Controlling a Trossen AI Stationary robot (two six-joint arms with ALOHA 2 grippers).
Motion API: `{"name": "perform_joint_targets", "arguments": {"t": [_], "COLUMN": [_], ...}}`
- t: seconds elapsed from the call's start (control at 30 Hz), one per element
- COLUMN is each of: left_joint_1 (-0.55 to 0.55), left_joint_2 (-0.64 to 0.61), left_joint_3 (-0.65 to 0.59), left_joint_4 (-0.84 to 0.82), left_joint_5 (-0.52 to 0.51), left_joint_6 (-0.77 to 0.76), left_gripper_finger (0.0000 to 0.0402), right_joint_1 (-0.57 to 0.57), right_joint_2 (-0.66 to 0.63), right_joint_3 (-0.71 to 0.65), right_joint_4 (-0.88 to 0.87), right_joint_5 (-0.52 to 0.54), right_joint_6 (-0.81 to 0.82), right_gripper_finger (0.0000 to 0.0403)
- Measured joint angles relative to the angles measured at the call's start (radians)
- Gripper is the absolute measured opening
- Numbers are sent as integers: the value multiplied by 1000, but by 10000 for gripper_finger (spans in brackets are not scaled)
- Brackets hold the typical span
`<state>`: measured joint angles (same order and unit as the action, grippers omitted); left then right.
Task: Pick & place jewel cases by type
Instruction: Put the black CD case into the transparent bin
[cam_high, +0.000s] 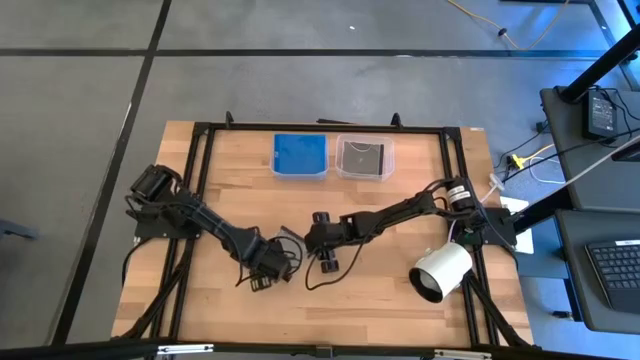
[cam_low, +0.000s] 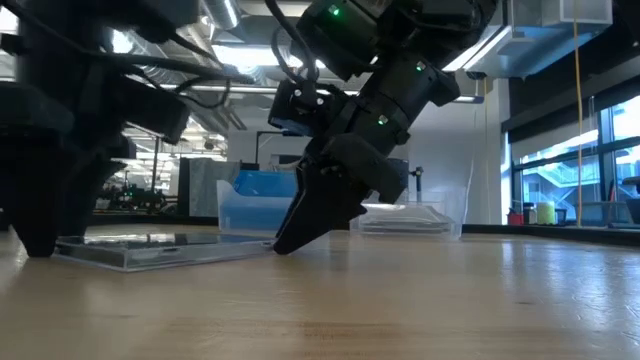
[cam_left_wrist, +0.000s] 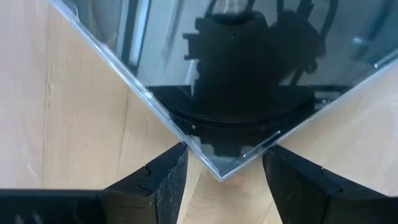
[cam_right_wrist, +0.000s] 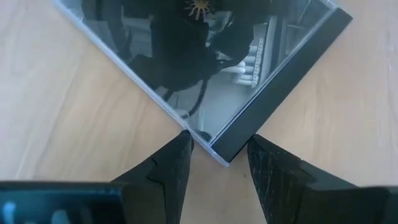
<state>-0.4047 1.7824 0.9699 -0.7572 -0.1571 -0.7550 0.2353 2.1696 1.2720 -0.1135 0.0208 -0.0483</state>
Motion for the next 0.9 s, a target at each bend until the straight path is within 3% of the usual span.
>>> {"name": "perform_joint_targets", "arguments": {"t": [0.23,0.67,0.73,0.83,0.9], "left_joint_1": [64,61,50,37,36], "left_joint_2": [0,-38,-62,-124,-155], "left_joint_3": [-4,-14,-16,-66,-127], "left_joint_4": [18,49,43,-26,24], "left_joint_5": [92,85,49,-175,-294], "left_joint_6": [75,84,75,37,-32], "left_gripper_finger": [201,201,201,201,200], "right_joint_1": [13,13,13,14,15], "right_joint_2": [-2,-2,-2,-4,-5], "right_joint_3": [0,0,0,0,0], "right_joint_4": [-8,-16,-19,-33,-32], "right_joint_5": [24,23,23,20,9], "right_joint_6": [0,21,23,27,18], "right_gripper_finger": [163,163,163,163,163]}}
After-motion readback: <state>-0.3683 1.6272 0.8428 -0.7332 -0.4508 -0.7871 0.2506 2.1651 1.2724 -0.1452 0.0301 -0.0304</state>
